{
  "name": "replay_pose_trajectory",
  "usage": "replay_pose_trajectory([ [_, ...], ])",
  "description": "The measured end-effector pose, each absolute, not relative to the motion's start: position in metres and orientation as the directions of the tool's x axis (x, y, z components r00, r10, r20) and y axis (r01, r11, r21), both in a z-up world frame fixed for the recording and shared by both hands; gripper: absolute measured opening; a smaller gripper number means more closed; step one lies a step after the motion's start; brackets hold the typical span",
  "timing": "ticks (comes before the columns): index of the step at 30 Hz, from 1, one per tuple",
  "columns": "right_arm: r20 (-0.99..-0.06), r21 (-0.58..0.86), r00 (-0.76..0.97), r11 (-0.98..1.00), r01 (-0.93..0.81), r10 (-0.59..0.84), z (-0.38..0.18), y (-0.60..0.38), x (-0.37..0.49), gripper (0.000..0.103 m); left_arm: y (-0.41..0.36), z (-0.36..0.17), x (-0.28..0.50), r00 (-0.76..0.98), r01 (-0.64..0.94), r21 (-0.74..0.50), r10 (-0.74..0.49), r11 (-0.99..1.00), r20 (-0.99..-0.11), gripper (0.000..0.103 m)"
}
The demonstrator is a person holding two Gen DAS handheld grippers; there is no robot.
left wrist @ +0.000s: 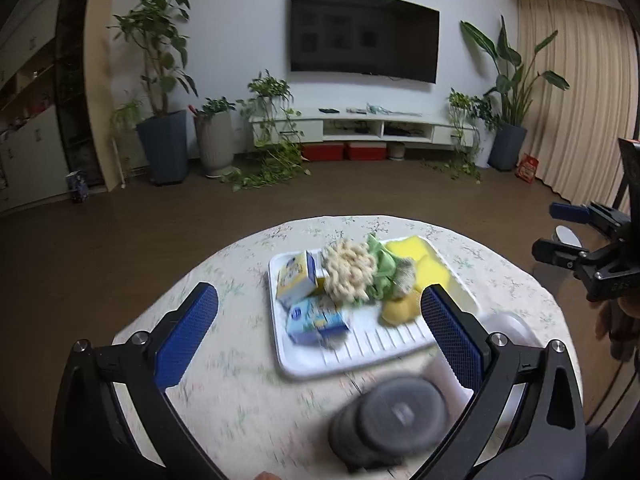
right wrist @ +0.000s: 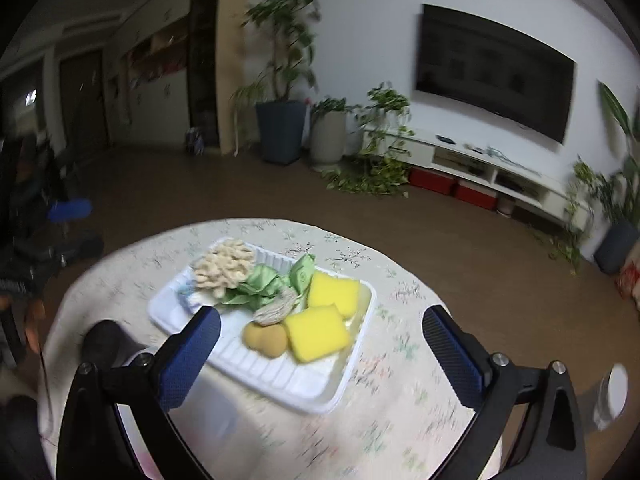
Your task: Organize soft objects
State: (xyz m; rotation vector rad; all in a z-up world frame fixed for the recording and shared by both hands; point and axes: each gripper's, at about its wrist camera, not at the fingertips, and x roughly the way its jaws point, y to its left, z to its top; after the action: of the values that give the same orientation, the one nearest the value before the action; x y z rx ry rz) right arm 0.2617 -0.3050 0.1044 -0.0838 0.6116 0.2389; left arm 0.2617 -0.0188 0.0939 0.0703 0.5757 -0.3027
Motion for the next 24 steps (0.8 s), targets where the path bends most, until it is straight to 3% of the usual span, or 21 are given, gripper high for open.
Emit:
replay_pose_trajectory([
  [9,-0.579,0.056,0.802,0.989,-0.137,0.144,0.080,-0.282,0.147,0.103,-0.032,0.081,0.158,0.780,0.249,-0.063,-0.239,0.966,-0.578,0.103],
  [13,-0.606,0.111,0.783,0.989,-0.094,0.142,0.057,-0.273,0.115,0.103,-0.038,0.071,0.130,0.787,0.164,-0.023,-0.145,0.986,-0.600,0.103],
  [24,-0.607,0.030,0.794,0.999,-0.015,0.030,0.050,-0.253,0.073,0.103,-0.043,0.062,0.091,0.793,0.137,0.021,-0.097,0.990,-0.602,0.103],
])
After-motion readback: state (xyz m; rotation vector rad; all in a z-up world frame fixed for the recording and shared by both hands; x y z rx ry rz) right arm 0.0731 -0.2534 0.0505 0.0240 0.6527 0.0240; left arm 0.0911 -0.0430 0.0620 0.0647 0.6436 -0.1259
